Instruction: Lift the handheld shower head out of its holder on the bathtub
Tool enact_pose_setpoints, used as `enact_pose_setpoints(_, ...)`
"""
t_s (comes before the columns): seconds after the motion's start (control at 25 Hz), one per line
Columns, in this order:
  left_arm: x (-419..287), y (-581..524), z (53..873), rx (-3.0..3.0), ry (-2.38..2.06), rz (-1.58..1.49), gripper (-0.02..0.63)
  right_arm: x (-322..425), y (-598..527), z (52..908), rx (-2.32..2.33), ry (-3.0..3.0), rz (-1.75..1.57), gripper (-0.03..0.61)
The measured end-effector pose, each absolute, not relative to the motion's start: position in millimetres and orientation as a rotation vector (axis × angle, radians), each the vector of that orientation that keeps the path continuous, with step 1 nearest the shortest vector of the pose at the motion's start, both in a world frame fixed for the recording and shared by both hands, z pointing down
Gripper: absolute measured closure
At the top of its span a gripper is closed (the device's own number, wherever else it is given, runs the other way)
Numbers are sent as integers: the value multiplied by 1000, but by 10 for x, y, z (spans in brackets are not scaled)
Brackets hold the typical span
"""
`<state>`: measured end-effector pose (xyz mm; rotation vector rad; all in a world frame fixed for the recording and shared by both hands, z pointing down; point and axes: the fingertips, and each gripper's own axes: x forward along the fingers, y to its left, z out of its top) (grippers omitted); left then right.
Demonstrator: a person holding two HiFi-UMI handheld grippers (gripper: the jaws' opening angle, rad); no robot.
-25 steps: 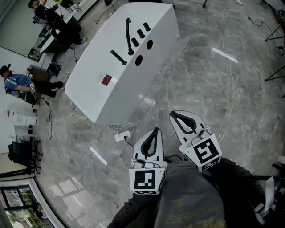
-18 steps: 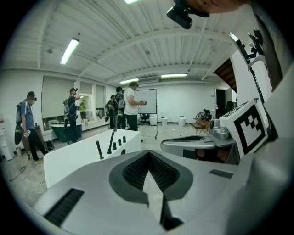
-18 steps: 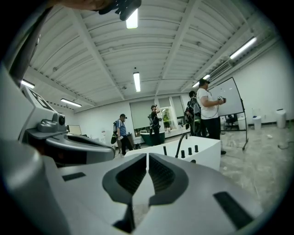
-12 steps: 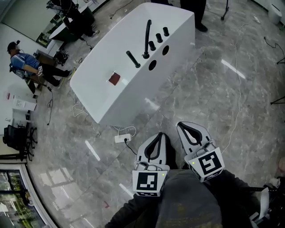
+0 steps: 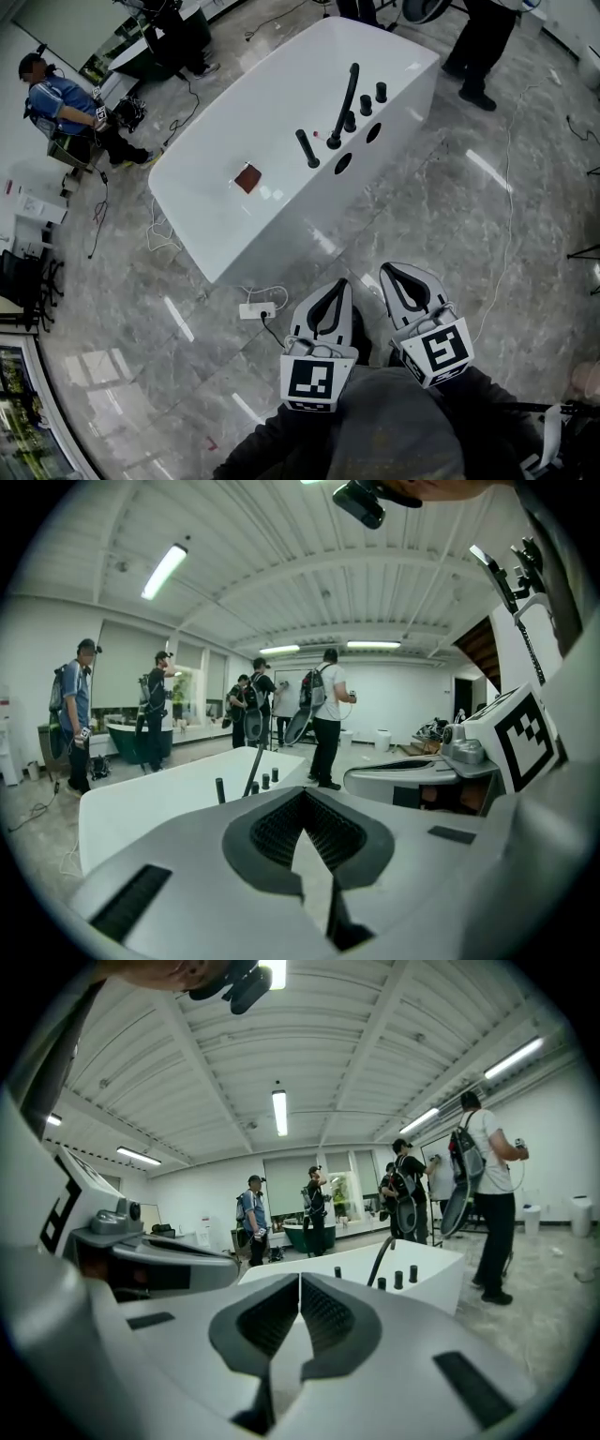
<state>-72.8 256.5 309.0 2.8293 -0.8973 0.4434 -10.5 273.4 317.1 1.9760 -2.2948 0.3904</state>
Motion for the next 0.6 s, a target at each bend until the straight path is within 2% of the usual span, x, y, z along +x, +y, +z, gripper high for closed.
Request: enact_pose_setpoints(0.6,-941,1698,2986,2859,-842,349,611,-441,1834,2998,1971,-2275,323,574)
